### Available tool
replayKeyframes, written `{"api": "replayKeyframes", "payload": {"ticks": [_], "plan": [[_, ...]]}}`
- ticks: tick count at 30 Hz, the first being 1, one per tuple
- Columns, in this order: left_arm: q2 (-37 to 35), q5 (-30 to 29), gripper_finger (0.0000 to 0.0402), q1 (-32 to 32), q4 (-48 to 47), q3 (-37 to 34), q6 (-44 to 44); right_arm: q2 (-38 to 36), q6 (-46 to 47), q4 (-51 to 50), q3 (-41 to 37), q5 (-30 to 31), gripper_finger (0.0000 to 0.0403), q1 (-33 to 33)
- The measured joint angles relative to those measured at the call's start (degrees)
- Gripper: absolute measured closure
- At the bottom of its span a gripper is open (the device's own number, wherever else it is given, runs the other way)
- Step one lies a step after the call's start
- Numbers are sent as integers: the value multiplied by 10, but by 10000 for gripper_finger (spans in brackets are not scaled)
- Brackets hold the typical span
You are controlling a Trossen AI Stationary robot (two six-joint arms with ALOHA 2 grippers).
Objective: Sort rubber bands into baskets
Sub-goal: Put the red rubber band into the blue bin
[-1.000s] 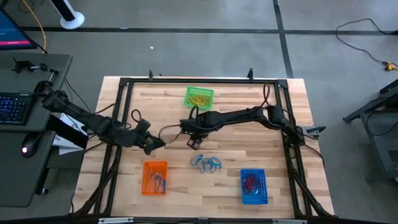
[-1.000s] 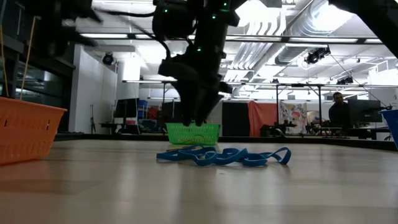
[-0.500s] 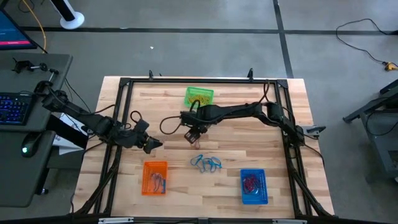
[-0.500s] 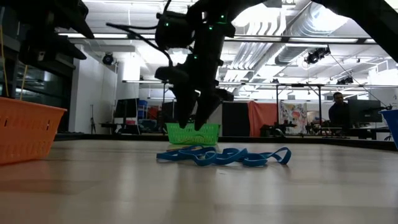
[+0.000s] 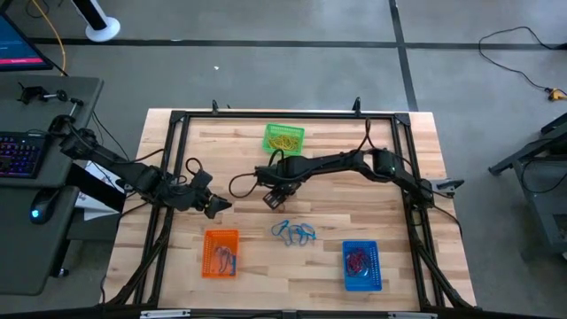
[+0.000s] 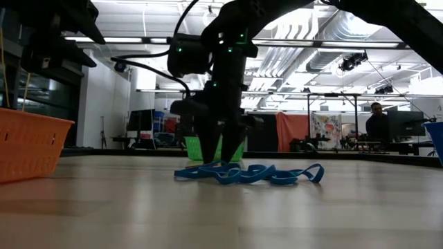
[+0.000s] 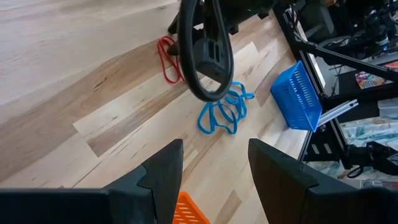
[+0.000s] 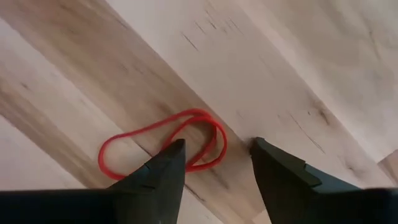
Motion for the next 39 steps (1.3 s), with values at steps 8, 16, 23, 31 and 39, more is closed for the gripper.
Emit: {"api": "replayKeyframes", "payload": {"ticks": [8,16,23,31,39], "plan": [[0,-1,227,0,0,0,-1,1,-14,2,0,15,361,0],[0,-1,227,0,-1,0,8,-36,-77,-40,1,58,400,0],[0,-1,227,0,-5,0,9,-118,-129,-134,0,119,402,4],[2,-22,227,0,-14,-1,10,-291,-63,-141,-144,119,402,53],[1,-48,227,0,-14,-1,19,-526,169,-110,-292,85,403,217]]}}
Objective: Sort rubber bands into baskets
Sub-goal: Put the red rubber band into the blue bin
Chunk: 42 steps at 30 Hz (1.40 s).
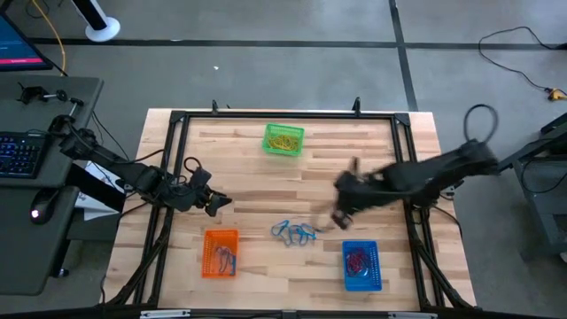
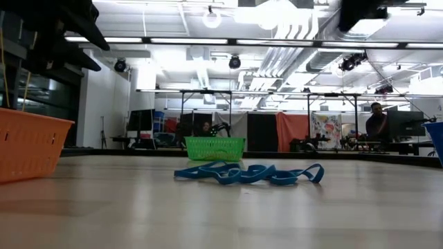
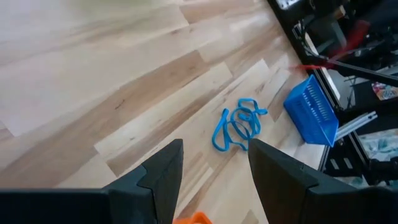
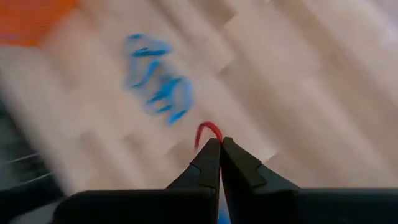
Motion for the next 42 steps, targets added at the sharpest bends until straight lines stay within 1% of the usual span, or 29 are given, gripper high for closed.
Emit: {"api": "replayKeyframes", "payload": {"ticks": [3,6,10,13,16,22,25,31,36,42], "plan": [[0,-5,227,1,0,0,1,-60,103,2,-12,1,403,76],[0,-5,227,6,0,0,1,-85,204,-11,-12,2,403,145],[0,-5,227,9,4,0,1,-77,279,-24,-13,-19,403,216],[0,-6,227,9,4,0,-2,-53,306,-26,-13,-33,403,243],[0,-8,227,9,4,0,-3,-21,319,-26,-13,-38,403,252],[0,-12,227,9,5,0,-3,48,319,-21,-13,-75,403,252],[0,-12,227,9,5,0,-3,70,323,-21,-13,-87,403,251],[0,-12,227,9,5,0,-4,83,348,-21,-13,-114,403,251],[0,-12,227,9,5,0,-5,83,349,-6,-13,-118,403,250],[0,-12,227,9,5,0,-9,83,373,-25,-13,-124,403,250]]}}
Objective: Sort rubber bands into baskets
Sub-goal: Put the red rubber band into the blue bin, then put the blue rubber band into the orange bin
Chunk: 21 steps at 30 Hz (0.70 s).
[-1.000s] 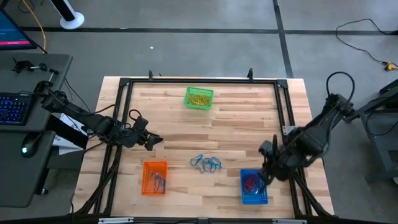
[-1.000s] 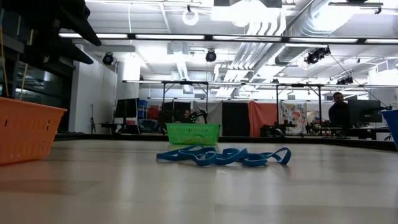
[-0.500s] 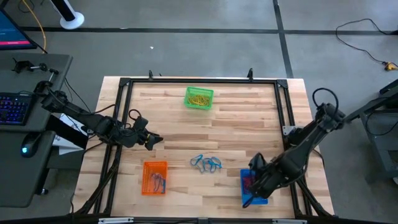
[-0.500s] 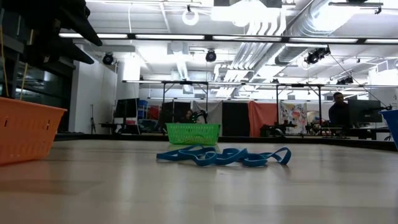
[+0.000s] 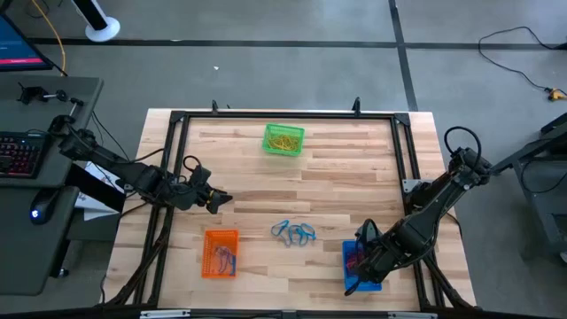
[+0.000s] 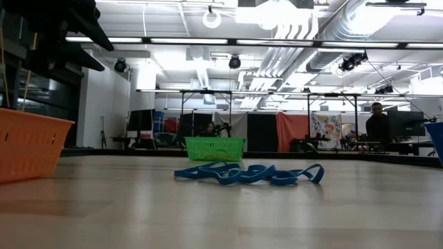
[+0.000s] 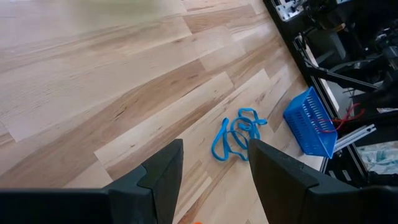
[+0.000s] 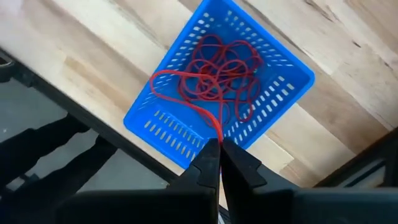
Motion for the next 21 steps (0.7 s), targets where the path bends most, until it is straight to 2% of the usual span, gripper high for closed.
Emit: {"api": "replayKeyframes", "payload": {"ticks": [4,7,13,17,21], "plan": [[0,0,227,0,0,0,0,0,24,-13,0,5,401,0],[0,0,227,0,0,0,0,0,28,-22,0,6,381,0],[0,0,227,0,0,0,6,0,20,-11,0,6,288,0],[0,0,227,0,0,0,7,0,-19,3,0,7,227,-2],[0,0,227,0,0,0,7,0,-95,92,0,26,196,-33]]}}
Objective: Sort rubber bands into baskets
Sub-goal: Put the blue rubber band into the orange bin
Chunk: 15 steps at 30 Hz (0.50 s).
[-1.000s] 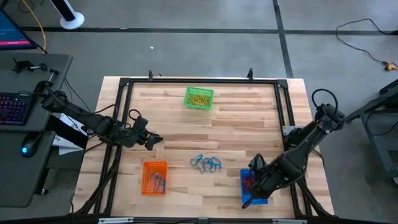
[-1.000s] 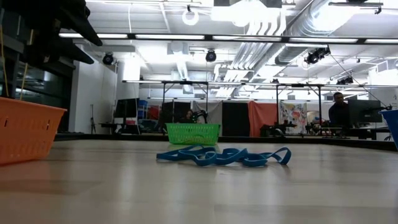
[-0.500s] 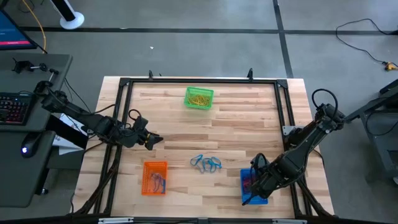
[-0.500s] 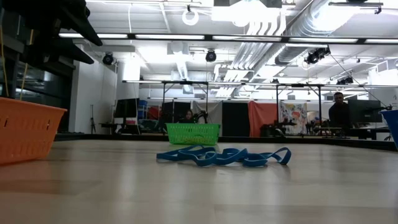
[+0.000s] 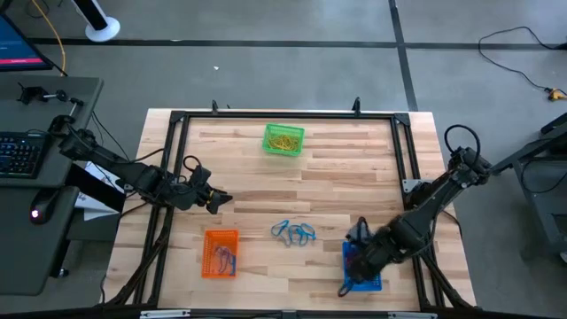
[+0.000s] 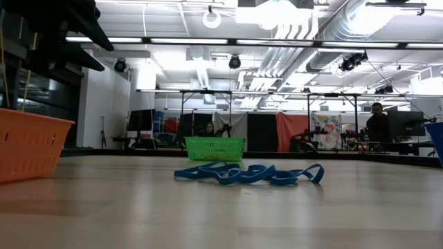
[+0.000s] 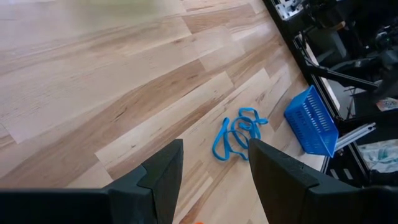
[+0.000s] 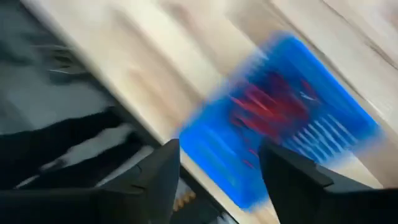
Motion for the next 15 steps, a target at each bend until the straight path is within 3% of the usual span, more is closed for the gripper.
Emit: {"api": "replayKeyframes", "payload": {"ticks": [6,10,15], "plan": [[0,0,227,0,0,0,-7,63,-218,143,0,-25,194,-118],[0,0,227,0,0,0,-8,127,-345,155,0,-24,196,-179],[0,0,227,0,0,0,-8,194,-470,153,0,6,197,-208]]}}
